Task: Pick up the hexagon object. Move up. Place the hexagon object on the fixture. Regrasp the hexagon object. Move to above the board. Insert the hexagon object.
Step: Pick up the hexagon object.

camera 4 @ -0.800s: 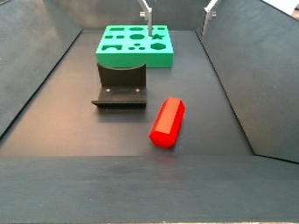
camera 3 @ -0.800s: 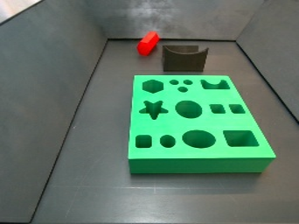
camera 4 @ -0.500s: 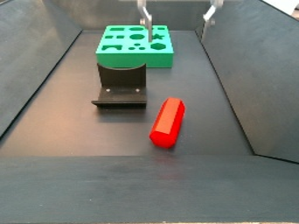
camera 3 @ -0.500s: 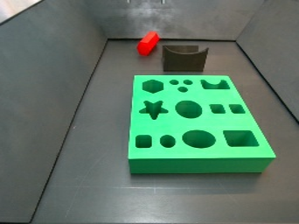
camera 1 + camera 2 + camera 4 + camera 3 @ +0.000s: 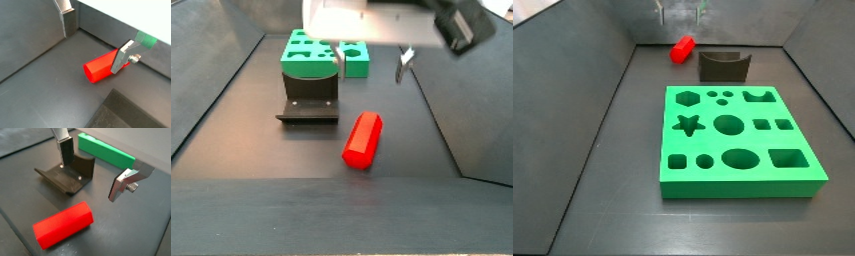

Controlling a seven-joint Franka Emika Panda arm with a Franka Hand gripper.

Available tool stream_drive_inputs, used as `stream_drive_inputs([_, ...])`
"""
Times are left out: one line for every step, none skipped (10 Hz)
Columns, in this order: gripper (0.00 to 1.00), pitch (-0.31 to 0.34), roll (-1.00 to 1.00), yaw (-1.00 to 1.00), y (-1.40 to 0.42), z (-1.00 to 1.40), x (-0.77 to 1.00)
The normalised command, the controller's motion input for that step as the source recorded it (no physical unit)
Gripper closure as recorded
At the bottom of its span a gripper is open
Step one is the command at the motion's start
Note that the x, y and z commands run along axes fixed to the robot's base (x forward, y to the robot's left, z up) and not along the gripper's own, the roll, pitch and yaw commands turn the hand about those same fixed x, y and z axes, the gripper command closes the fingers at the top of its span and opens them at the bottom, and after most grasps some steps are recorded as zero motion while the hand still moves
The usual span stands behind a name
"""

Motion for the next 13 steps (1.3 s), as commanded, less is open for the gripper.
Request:
stream_drive_inputs([0.0,-0.23,-0.12,-0.55,0.23,-0.49,0.03])
stream_drive_inputs([0.0,-0.216,-0.14,-0.45,0.27,-0.55,0.05])
stream_drive_inputs([0.0,-0.166,-0.13,-0.35,0.27,-0.52,0.08])
stream_drive_inputs([0.0,-0.174,-0.16,-0.22,0.16,-0.53,0.13])
stream_drive_inputs([0.0,-0.21,-0.2,-0.07,0.11,-0.55,0.11])
stream_drive_inputs([0.0,-0.193,-0.17,-0.1,0.1,-0.5,0.12])
stream_drive_inputs([0.0,-0.153,-0.08,-0.07,0.17,-0.43,0.03])
stream_drive_inputs([0.0,-0.134,-0.08,-0.04,0.18,-0.42,0.01])
stream_drive_inputs([0.0,-0.149,-0.09,-0.07,0.19,-0.45,0.0])
stream_drive_inputs([0.0,-0.156,-0.1,-0.07,0.17,-0.45,0.0])
stream_drive_inputs([0.0,-0.197,-0.12,-0.07,0.12,-0.58,0.0])
stream_drive_inputs([0.0,-0.219,-0.1,0.0,0.03,-0.3,-0.01])
stream_drive_inputs([0.0,-0.034,0.0,0.0,0.0,0.0,-0.02])
